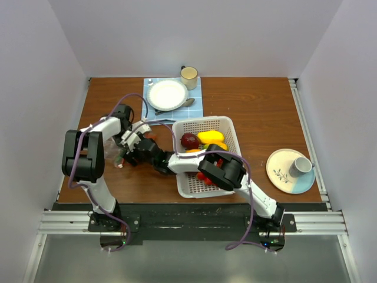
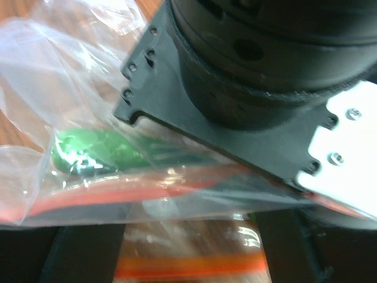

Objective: Open the zip-top bag and remove the fake food

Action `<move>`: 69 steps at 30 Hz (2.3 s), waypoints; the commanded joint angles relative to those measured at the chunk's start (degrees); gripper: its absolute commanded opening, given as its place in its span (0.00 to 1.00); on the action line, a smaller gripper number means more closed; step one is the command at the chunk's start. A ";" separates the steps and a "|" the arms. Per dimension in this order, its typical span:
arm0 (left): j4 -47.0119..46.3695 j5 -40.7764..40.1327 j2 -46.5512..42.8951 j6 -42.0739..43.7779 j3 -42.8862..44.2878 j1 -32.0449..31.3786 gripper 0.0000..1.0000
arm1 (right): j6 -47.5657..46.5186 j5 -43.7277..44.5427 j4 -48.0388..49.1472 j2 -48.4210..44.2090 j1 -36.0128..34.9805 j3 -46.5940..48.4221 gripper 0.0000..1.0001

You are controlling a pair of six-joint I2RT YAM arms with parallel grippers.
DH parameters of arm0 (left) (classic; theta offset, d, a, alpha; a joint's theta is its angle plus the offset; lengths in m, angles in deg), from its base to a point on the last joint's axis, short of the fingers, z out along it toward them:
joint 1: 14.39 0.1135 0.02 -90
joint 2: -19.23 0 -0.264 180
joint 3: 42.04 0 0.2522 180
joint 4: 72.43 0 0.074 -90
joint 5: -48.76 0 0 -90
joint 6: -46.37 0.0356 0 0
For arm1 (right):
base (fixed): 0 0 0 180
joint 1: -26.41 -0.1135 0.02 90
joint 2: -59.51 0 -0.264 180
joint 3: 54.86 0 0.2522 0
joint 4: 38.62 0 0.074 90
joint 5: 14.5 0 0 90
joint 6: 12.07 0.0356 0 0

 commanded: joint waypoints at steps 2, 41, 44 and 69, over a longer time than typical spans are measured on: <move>12.75 14.45 6.94 -0.95 -6.67 -2.74 0.00 | 3.62 -13.39 -14.92 1.86 0.31 10.95 0.62; 23.38 22.80 4.39 6.17 -3.77 -3.18 0.00 | -0.50 3.79 0.60 -7.11 -0.84 -6.52 0.99; 23.11 21.13 4.91 6.88 -5.00 -3.27 0.00 | -1.12 5.03 0.60 -7.19 -0.13 -7.84 0.99; 19.78 18.58 5.62 7.84 -3.33 -3.18 0.00 | 6.08 0.91 -3.70 -15.81 7.69 -17.70 0.98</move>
